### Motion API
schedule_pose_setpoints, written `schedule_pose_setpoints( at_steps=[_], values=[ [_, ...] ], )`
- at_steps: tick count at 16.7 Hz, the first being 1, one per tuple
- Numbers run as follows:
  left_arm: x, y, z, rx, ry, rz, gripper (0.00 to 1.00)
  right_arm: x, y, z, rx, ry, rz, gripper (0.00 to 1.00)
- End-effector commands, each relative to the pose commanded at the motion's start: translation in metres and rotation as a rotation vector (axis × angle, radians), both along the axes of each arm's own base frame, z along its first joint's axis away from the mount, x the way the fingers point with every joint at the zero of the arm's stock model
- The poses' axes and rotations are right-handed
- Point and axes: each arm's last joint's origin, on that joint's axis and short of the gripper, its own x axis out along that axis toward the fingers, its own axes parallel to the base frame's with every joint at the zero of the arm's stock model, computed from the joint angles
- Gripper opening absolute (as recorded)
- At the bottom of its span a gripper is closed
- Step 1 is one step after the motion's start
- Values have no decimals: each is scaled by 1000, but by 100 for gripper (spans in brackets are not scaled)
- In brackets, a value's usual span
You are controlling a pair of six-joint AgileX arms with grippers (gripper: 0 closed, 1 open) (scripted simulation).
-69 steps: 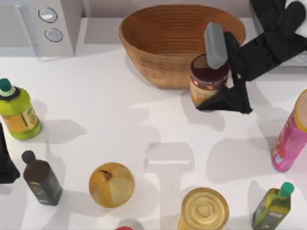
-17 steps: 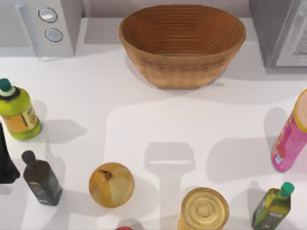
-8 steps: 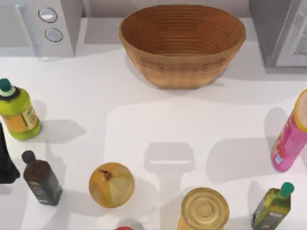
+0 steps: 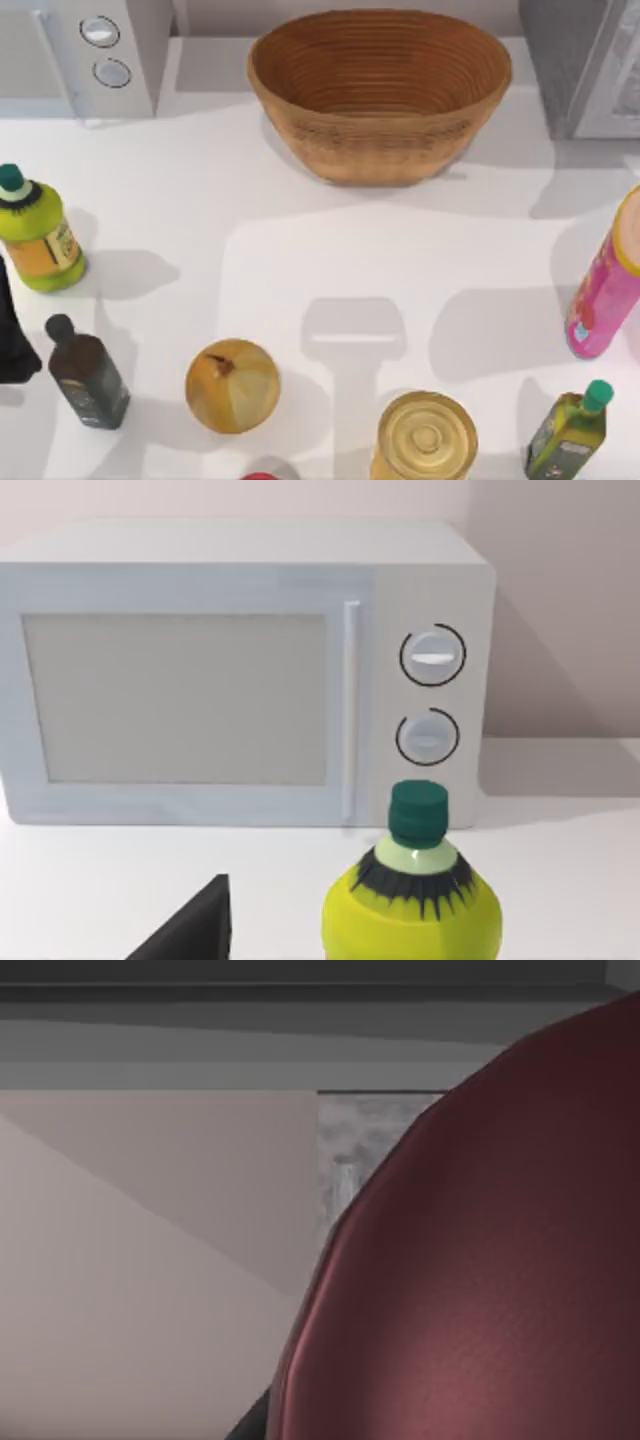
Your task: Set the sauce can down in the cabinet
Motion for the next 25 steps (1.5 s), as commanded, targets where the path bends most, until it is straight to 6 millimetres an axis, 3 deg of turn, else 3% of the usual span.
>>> schedule_pose_setpoints(
  at_steps=[5, 10, 19, 25],
  values=[
    [0, 0, 0, 0, 0, 0, 100, 42, 12, 64, -4, -13, -21, 0],
    [0, 0, 0, 0, 0, 0, 100, 75, 23, 95, -5, -14, -21, 0],
    [0, 0, 0, 0, 0, 0, 100, 81, 26, 101, -3, -17, -17, 0],
    [0, 0, 0, 0, 0, 0, 100, 116, 31, 89, -29, 51, -12, 0]
  ],
)
